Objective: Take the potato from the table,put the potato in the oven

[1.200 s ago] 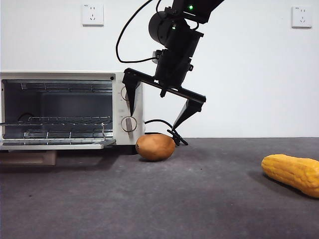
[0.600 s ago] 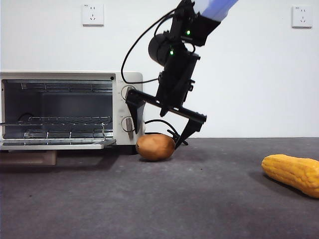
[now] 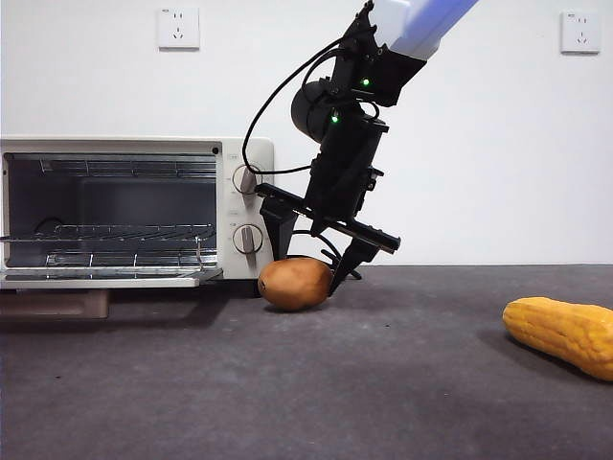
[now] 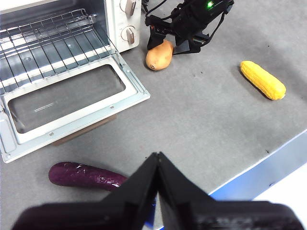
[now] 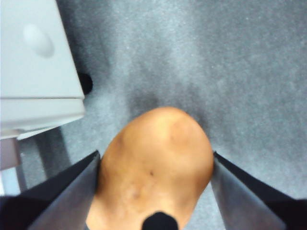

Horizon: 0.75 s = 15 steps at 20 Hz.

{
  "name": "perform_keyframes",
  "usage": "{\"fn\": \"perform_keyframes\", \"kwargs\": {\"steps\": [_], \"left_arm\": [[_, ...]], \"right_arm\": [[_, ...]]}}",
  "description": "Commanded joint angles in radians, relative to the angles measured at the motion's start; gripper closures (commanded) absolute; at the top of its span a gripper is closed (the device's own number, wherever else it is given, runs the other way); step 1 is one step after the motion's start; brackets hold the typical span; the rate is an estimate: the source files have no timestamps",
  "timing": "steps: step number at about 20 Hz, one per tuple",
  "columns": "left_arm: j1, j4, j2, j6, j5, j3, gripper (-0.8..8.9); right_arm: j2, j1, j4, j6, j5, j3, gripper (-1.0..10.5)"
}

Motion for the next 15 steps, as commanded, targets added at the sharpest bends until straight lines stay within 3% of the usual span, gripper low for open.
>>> {"fn": "perform_keyframes", "kwargs": {"steps": [1,4,8,15], "left_arm": [[-0.003,0.003,-0.005,0.006,0.003,0.005,8.19],[-0.003,0.003,-0.005,0.006,0.003,0.005,8.19],[-0.003,0.003,-0.005,-0.005,0.003,0.005,8.19],[-0.003,0.003,-0.005,-0.005,0.003,0.005,8.19]], "right_arm": [[0.019,0.003,0.005,0.002,0.0,0.001,7.5],[0.016,0.003,0.009,0.002,-0.024,0.002,7.7],[-0.021,0.001,-0.01,-0.077,-0.175,0.009,7.7],[-0.175,0.024,-0.157,-0.232,-0.206,0.011,7.7]]}}
